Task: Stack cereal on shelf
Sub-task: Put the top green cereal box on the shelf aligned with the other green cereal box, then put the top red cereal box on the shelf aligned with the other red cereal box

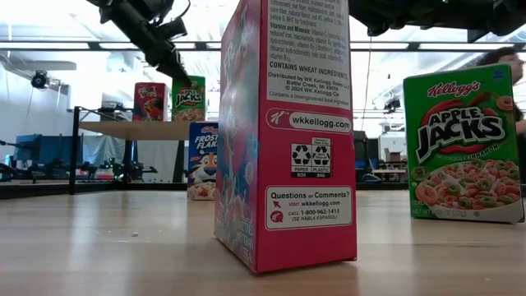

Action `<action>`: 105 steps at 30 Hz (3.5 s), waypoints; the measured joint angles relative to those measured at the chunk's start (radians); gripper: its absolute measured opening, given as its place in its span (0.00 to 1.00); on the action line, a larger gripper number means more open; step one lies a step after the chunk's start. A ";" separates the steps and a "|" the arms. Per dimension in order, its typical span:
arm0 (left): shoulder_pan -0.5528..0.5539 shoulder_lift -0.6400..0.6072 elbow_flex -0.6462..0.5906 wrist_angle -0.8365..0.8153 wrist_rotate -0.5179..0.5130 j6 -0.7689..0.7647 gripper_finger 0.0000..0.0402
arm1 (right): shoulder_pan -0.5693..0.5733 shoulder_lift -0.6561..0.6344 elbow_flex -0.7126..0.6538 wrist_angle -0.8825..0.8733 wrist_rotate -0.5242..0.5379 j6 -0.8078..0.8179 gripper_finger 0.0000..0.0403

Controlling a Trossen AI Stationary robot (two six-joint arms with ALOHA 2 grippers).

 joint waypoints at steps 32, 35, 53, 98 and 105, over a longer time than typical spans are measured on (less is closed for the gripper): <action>-0.076 -0.129 -0.014 -0.192 -0.235 -0.248 0.06 | 0.000 0.000 0.000 0.000 0.000 0.000 0.51; -0.076 -0.119 -0.033 -0.145 -0.235 -0.248 0.01 | 0.000 0.000 0.000 0.000 0.000 0.000 0.51; -0.084 -0.113 -0.039 -0.146 -0.191 -0.279 0.00 | 0.000 0.000 0.000 0.000 0.000 0.000 0.51; -0.246 -0.192 -0.110 -0.018 -0.181 -0.484 0.00 | 0.000 0.000 0.000 0.000 0.010 0.019 0.51; -0.489 -0.285 -0.251 0.102 -0.180 -0.578 0.00 | 0.000 0.000 0.000 0.001 0.011 0.076 0.51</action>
